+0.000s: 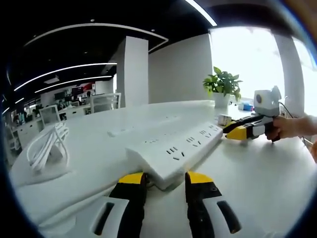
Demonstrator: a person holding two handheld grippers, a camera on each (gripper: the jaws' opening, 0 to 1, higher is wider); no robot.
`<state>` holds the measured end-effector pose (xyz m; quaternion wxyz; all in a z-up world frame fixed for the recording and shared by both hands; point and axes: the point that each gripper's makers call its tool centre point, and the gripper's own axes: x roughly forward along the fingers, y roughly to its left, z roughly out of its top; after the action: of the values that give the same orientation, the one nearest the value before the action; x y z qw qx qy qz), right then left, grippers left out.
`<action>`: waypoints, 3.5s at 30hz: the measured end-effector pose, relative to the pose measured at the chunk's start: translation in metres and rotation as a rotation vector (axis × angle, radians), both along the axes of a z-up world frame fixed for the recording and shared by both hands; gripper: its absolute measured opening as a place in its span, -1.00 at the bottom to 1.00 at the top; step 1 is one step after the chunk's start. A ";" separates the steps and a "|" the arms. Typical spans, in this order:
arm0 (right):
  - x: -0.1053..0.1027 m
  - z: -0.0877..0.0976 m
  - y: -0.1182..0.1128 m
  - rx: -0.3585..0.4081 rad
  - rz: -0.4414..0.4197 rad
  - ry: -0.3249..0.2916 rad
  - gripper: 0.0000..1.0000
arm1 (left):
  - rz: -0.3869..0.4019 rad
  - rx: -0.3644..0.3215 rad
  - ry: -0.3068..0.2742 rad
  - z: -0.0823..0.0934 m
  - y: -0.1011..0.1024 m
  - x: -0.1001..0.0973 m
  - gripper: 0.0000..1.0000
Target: Straighten the power strip on the desk, plug the charger into it
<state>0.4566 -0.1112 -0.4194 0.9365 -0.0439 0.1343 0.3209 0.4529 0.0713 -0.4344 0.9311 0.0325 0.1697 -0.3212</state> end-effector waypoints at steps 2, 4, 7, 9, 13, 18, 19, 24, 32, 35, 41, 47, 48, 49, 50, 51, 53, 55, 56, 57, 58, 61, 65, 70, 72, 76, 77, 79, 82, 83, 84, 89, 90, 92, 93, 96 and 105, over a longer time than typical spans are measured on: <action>0.001 0.000 0.000 0.000 -0.002 -0.002 -0.63 | 0.001 0.000 0.000 0.000 0.000 0.000 -0.37; 0.001 0.000 0.000 -0.004 -0.002 -0.004 -0.63 | 0.002 -0.004 0.001 0.000 0.000 -0.001 -0.36; 0.001 0.000 0.000 -0.009 -0.001 -0.007 -0.63 | 0.002 -0.004 0.001 0.000 0.000 0.000 -0.36; 0.001 0.000 0.000 -0.009 0.002 -0.009 -0.62 | 0.002 -0.008 0.003 0.000 -0.001 0.000 -0.35; 0.000 -0.001 0.002 -0.064 0.018 -0.042 -0.57 | 0.010 -0.006 0.003 0.000 -0.002 0.000 -0.32; 0.001 -0.001 0.004 -0.096 0.020 -0.067 -0.48 | 0.029 0.003 0.004 0.000 -0.002 -0.001 -0.23; 0.001 0.000 0.004 -0.095 0.018 -0.067 -0.47 | 0.034 0.007 0.002 0.000 -0.001 -0.001 -0.21; 0.002 0.001 0.002 -0.088 0.005 -0.067 -0.41 | 0.064 0.000 -0.023 0.005 0.004 0.002 -0.10; 0.002 0.003 0.000 -0.083 -0.011 -0.073 -0.33 | 0.061 -0.007 -0.031 0.008 0.002 -0.003 -0.07; 0.002 0.005 -0.001 -0.075 -0.016 -0.076 -0.29 | 0.061 -0.009 -0.044 0.013 0.003 -0.005 -0.03; 0.000 0.009 -0.002 -0.054 -0.025 -0.081 -0.21 | 0.090 -0.006 -0.072 0.020 0.010 -0.008 0.17; -0.009 0.020 -0.002 -0.010 -0.027 -0.097 -0.20 | 0.093 -0.024 -0.071 0.018 0.014 -0.015 0.18; -0.011 0.022 -0.002 -0.005 -0.027 -0.100 -0.20 | 0.093 -0.024 -0.070 0.017 0.015 -0.016 0.18; -0.014 0.024 -0.001 -0.001 -0.022 -0.106 -0.20 | 0.094 -0.029 -0.069 0.016 0.016 -0.019 0.19; -0.015 0.026 -0.001 -0.001 -0.019 -0.113 -0.20 | 0.095 -0.034 -0.067 0.016 0.017 -0.020 0.20; -0.016 0.028 -0.001 -0.005 -0.016 -0.121 -0.19 | 0.094 -0.037 -0.066 0.016 0.017 -0.023 0.21; -0.019 0.032 -0.001 -0.005 -0.007 -0.131 -0.16 | 0.088 -0.041 -0.068 0.016 0.017 -0.026 0.20; -0.022 0.034 -0.001 -0.001 -0.004 -0.132 -0.15 | 0.079 -0.042 -0.074 0.017 0.016 -0.030 0.20; -0.024 0.036 -0.001 0.000 0.000 -0.137 -0.15 | 0.078 -0.039 -0.079 0.018 0.016 -0.033 0.21; -0.027 0.037 -0.001 -0.004 0.003 -0.143 -0.14 | 0.076 -0.037 -0.083 0.018 0.017 -0.034 0.21; -0.029 0.039 -0.002 -0.008 0.004 -0.151 -0.13 | 0.074 -0.037 -0.087 0.019 0.017 -0.036 0.21; -0.036 0.043 -0.003 0.002 0.010 -0.164 -0.06 | 0.070 -0.064 -0.099 0.025 0.018 -0.041 0.22; -0.041 0.042 -0.005 0.019 0.025 -0.163 -0.02 | 0.068 -0.063 -0.124 0.031 0.019 -0.047 0.27; -0.047 0.046 -0.009 0.018 0.035 -0.186 0.07 | 0.061 -0.048 -0.147 0.035 0.021 -0.058 0.33; -0.052 0.049 -0.008 0.016 0.051 -0.202 0.14 | 0.047 -0.047 -0.156 0.037 0.020 -0.064 0.33; -0.059 0.054 -0.010 0.016 0.066 -0.215 0.25 | 0.024 -0.036 -0.183 0.043 0.018 -0.074 0.37; -0.062 0.055 -0.010 0.014 0.071 -0.223 0.28 | 0.021 -0.037 -0.187 0.045 0.017 -0.077 0.39; -0.064 0.056 -0.012 0.005 0.077 -0.237 0.30 | 0.012 -0.035 -0.198 0.048 0.017 -0.082 0.42; -0.068 0.059 -0.017 -0.008 0.072 -0.261 0.31 | 0.010 -0.035 -0.203 0.051 0.018 -0.089 0.46; -0.068 0.061 -0.020 -0.011 0.071 -0.268 0.31 | 0.010 -0.035 -0.203 0.051 0.018 -0.090 0.47; -0.068 0.062 -0.022 -0.012 0.067 -0.273 0.31 | 0.009 -0.034 -0.204 0.051 0.019 -0.092 0.49; -0.067 0.070 -0.035 -0.010 0.049 -0.308 0.33 | 0.000 -0.059 -0.219 0.056 0.020 -0.102 0.57; -0.067 0.073 -0.038 -0.010 0.040 -0.320 0.34 | -0.001 -0.078 -0.223 0.058 0.020 -0.103 0.58; -0.067 0.076 -0.043 -0.008 0.030 -0.332 0.36 | -0.001 -0.095 -0.223 0.060 0.022 -0.106 0.61; -0.067 0.077 -0.046 -0.004 0.026 -0.337 0.37 | -0.001 -0.098 -0.225 0.061 0.022 -0.107 0.61; -0.067 0.080 -0.053 0.010 0.012 -0.344 0.43 | 0.000 -0.095 -0.237 0.063 0.024 -0.111 0.64; -0.064 0.093 -0.081 0.033 -0.039 -0.382 0.70 | -0.005 -0.107 -0.266 0.072 0.023 -0.118 0.67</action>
<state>0.3923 -0.1918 -0.3266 0.9516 -0.0862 -0.0503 0.2905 0.3344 0.0945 -0.3628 0.9450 0.0254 0.0273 -0.3249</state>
